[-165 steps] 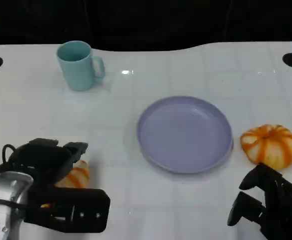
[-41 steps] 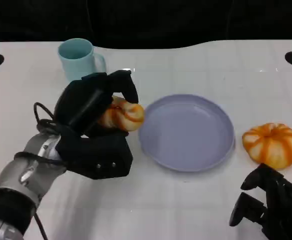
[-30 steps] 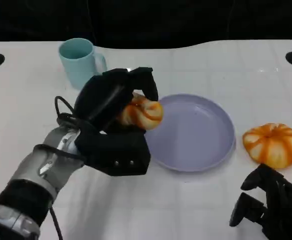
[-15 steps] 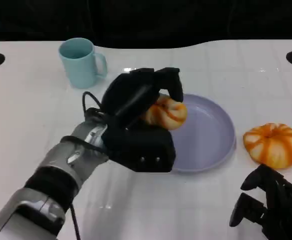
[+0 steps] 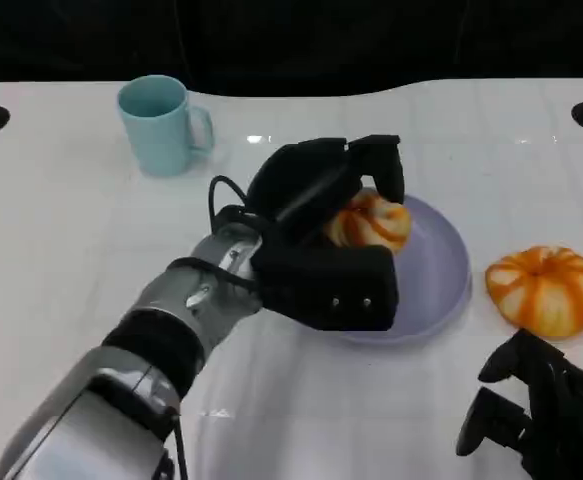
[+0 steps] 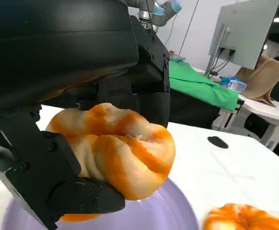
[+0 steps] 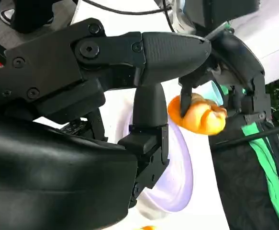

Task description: Grasp the bread from the table and place it into the plate.

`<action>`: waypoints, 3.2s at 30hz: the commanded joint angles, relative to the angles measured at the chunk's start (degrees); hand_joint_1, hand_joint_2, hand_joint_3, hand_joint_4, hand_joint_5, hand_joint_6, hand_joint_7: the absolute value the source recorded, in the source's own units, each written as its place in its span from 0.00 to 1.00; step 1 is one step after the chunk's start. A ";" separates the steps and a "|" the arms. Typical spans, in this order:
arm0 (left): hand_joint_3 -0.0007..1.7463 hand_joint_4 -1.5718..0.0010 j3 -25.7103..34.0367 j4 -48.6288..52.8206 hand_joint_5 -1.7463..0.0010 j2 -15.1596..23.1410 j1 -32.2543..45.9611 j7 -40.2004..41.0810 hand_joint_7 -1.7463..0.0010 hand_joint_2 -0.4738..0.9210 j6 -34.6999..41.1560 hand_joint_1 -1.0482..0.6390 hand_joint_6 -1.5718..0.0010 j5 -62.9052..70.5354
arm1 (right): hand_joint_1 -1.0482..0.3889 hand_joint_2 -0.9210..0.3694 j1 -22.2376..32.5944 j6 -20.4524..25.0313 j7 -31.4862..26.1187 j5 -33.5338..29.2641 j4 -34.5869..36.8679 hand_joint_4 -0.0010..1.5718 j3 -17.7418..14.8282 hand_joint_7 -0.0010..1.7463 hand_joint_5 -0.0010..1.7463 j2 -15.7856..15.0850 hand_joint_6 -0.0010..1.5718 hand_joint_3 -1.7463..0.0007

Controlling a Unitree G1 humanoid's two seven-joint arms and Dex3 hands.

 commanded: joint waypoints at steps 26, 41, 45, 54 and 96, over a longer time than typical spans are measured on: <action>0.29 0.97 -4.65 3.81 0.85 0.45 -4.85 -10.15 1.00 1.00 5.80 0.16 0.88 1.11 | 0.37 0.00 1.20 -0.50 -0.33 0.25 -1.55 0.41 0.22 0.97 1.00 -0.31 0.26 0.76; 0.34 0.99 -4.18 0.32 0.96 2.17 -4.22 -16.78 0.99 1.00 7.42 0.02 0.95 -0.38 | 0.37 0.00 1.16 -0.75 -0.17 0.26 -1.40 0.41 0.00 0.97 1.00 -0.42 0.27 0.76; 0.34 0.97 -3.76 -2.06 0.95 3.44 -3.27 -17.66 0.99 1.00 6.84 0.02 0.94 -1.01 | 0.37 0.00 1.22 -0.55 -0.35 0.44 -1.68 0.41 -0.03 0.97 1.00 -0.28 0.27 0.76; 0.33 0.95 -1.52 -9.47 0.93 7.16 0.53 -19.69 0.98 1.00 5.37 0.04 0.92 -3.74 | 0.37 0.00 0.92 -1.35 0.35 0.30 -0.89 0.41 -0.07 0.97 1.00 -0.61 0.27 0.76; 0.20 0.65 21.11 -41.18 0.01 1.36 35.62 -36.16 0.17 1.00 3.54 0.26 0.66 -47.51 | 0.37 0.00 1.43 -1.30 1.08 0.69 -1.67 0.41 -0.24 0.94 1.00 -0.91 0.29 0.75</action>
